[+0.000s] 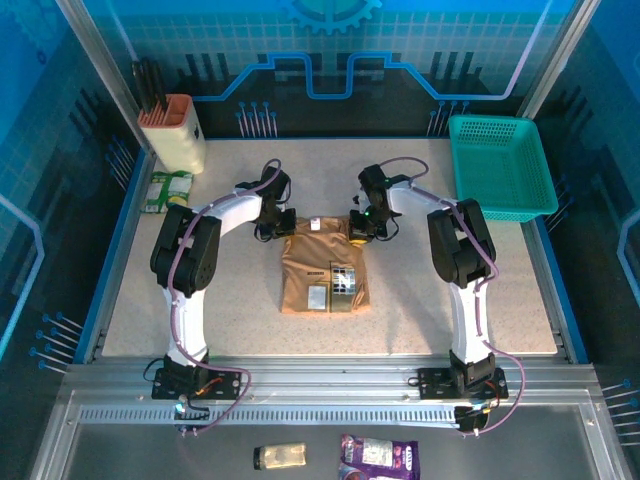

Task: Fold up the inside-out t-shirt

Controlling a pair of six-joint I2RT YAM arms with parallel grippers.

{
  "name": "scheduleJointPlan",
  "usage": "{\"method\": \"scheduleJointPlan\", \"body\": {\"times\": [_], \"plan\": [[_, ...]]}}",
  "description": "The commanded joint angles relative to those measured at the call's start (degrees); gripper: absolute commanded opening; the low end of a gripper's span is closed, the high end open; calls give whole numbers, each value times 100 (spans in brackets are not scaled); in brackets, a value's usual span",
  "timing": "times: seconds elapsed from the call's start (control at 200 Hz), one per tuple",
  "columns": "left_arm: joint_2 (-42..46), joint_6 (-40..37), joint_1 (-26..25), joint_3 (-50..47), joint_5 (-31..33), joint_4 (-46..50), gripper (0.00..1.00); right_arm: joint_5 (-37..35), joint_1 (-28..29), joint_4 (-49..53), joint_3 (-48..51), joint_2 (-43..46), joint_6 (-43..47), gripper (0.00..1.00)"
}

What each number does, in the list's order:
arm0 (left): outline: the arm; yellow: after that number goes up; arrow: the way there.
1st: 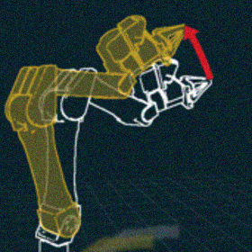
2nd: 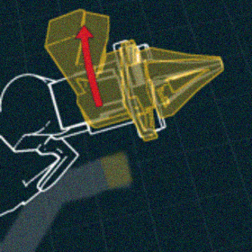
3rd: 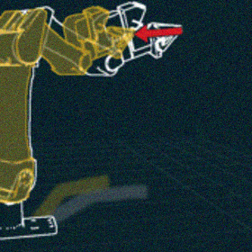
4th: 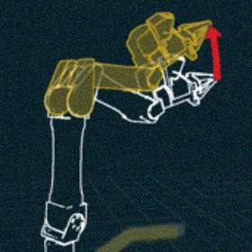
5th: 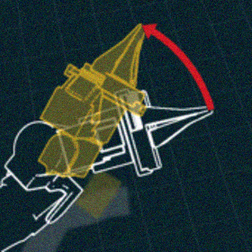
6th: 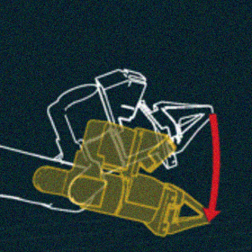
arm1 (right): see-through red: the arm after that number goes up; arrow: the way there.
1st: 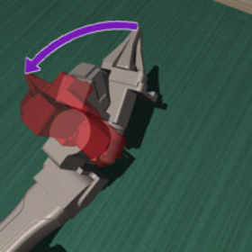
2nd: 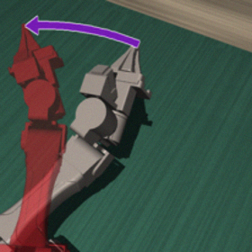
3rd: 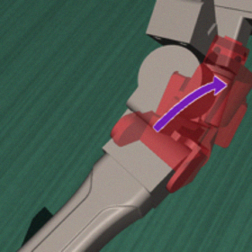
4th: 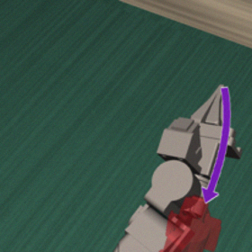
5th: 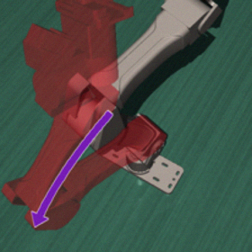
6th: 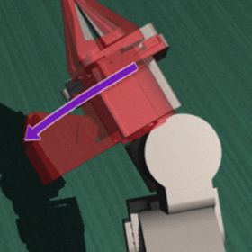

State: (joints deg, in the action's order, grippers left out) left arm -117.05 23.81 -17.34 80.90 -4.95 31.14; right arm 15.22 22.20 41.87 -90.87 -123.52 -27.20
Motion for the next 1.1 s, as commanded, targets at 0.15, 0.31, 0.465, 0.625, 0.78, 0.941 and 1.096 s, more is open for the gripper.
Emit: {"method": "scheduleJointPlan", "body": {"times": [0.15,0.31,0.465,0.625,0.78,0.941,1.096], "plan": [[760,-104,212,37,-356,-130,0,-233,-165,31,-342,509,81,0],[823,-193,296,568,-525,32,0,-188,-313,286,-893,605,183,0],[868,-230,393,1144,-770,59,0,-145,-433,501,-1517,603,293,0],[830,-289,533,1803,-1069,-48,0,-73,-574,576,-2321,507,501,0],[744,-436,631,2410,-1290,-103,0,-26,-666,654,-3224,335,847,0],[867,-662,669,2332,-1468,-509,0,38,-714,495,-3425,364,1223,0],[1357,-741,662,1277,-1865,-1297,0,207,-690,-208,-2120,986,1415,0]]}}
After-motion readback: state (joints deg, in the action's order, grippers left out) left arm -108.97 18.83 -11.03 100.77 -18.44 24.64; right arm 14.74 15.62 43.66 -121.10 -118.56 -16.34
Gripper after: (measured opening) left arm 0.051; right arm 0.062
